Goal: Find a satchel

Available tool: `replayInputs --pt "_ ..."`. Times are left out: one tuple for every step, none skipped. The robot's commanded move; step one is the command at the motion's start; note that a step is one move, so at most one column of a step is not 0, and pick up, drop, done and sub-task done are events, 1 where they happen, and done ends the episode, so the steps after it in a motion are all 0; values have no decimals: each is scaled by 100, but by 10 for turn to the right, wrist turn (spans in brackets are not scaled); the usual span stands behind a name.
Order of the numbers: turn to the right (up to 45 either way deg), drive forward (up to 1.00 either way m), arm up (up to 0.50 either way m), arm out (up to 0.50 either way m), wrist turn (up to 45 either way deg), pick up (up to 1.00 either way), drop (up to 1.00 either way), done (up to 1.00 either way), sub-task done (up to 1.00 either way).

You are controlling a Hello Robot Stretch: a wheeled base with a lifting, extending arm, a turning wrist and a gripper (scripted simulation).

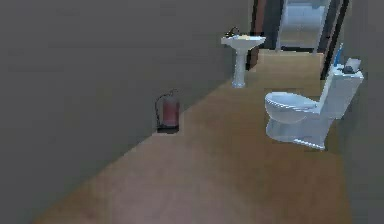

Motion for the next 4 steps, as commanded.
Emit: replayInputs --pt "90 0 0 0 0 0 0 0 0" --pt "0 100 0 0 0 0 0 0 0" --pt "30 0 0 0 0 0 0 0 0" --pt "0 100 0 0 0 0 0 0 0"
